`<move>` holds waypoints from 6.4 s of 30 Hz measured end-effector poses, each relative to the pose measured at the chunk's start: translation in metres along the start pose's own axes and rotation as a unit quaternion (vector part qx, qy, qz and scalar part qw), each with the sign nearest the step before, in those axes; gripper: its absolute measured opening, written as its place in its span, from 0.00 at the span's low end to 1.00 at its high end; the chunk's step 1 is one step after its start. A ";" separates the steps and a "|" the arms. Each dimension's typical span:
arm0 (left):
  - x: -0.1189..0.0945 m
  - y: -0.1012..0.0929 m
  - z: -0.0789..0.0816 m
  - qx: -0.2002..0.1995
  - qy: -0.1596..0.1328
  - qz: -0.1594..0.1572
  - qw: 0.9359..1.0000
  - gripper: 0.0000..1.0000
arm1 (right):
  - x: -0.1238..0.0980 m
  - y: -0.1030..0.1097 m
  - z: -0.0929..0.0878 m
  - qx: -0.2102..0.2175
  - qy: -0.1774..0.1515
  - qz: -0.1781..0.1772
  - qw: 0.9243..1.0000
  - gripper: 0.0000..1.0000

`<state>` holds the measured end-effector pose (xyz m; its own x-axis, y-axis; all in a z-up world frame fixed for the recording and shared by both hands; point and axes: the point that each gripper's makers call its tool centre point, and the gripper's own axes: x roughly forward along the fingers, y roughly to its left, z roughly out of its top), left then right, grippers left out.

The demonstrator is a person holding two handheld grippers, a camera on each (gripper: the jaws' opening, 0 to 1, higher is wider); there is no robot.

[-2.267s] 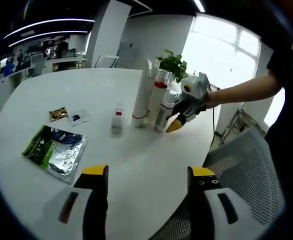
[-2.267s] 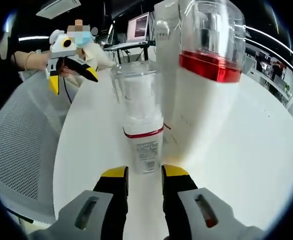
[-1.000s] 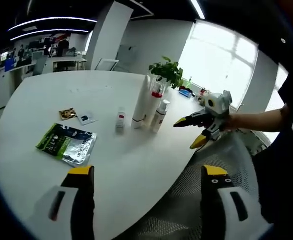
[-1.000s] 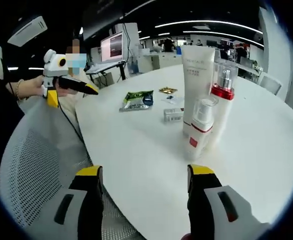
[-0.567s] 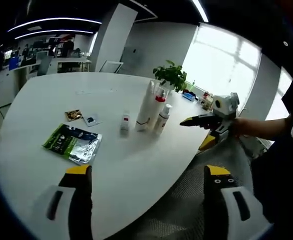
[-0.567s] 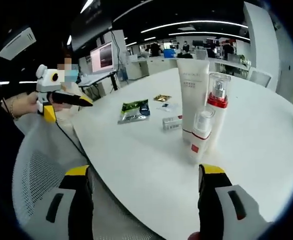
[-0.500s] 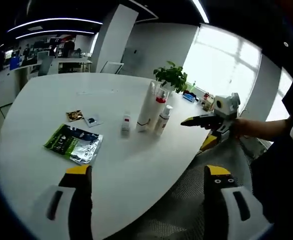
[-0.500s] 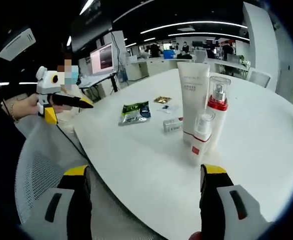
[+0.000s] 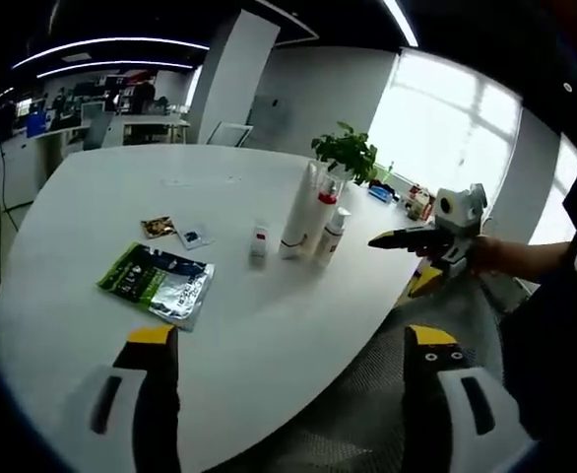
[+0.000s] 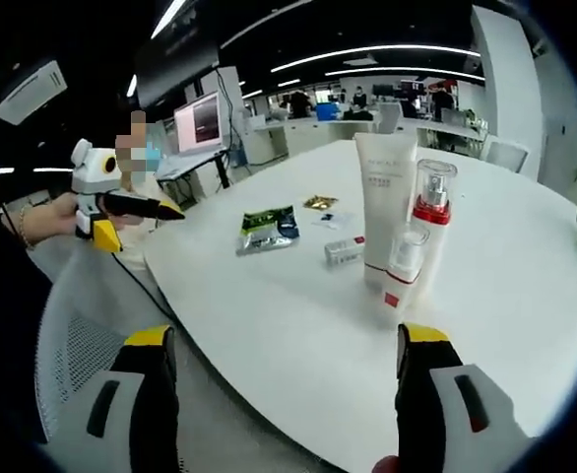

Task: Arrange the skincare products in the storage area until every visible bottle or jar stands upright without overlapping.

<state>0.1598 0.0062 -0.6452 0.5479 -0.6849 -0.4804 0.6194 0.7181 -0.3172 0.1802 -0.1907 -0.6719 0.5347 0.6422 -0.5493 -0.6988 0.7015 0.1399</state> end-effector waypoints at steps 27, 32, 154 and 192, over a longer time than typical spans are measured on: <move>0.052 -0.011 0.011 0.023 0.053 -0.019 0.998 0.89 | -0.004 -0.001 0.004 0.021 -0.021 -0.002 1.000 0.91; 0.073 -0.002 0.022 0.019 0.053 -0.017 0.998 0.87 | -0.004 -0.001 0.004 0.024 -0.020 -0.001 1.000 0.91; 0.162 0.052 0.062 0.107 0.111 0.075 0.985 0.19 | -0.002 -0.009 0.013 0.090 -0.059 0.009 0.994 0.80; 0.042 -0.042 0.095 0.156 -0.042 0.057 0.985 0.19 | 0.034 0.068 0.133 0.285 -0.235 0.144 0.918 0.63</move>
<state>0.2103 -0.0643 -0.5745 0.6608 -0.6193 -0.4241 0.6866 0.7270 0.0083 0.2140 -0.0807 -0.5716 0.6062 0.7950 -0.0235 -0.5535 0.4429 0.7053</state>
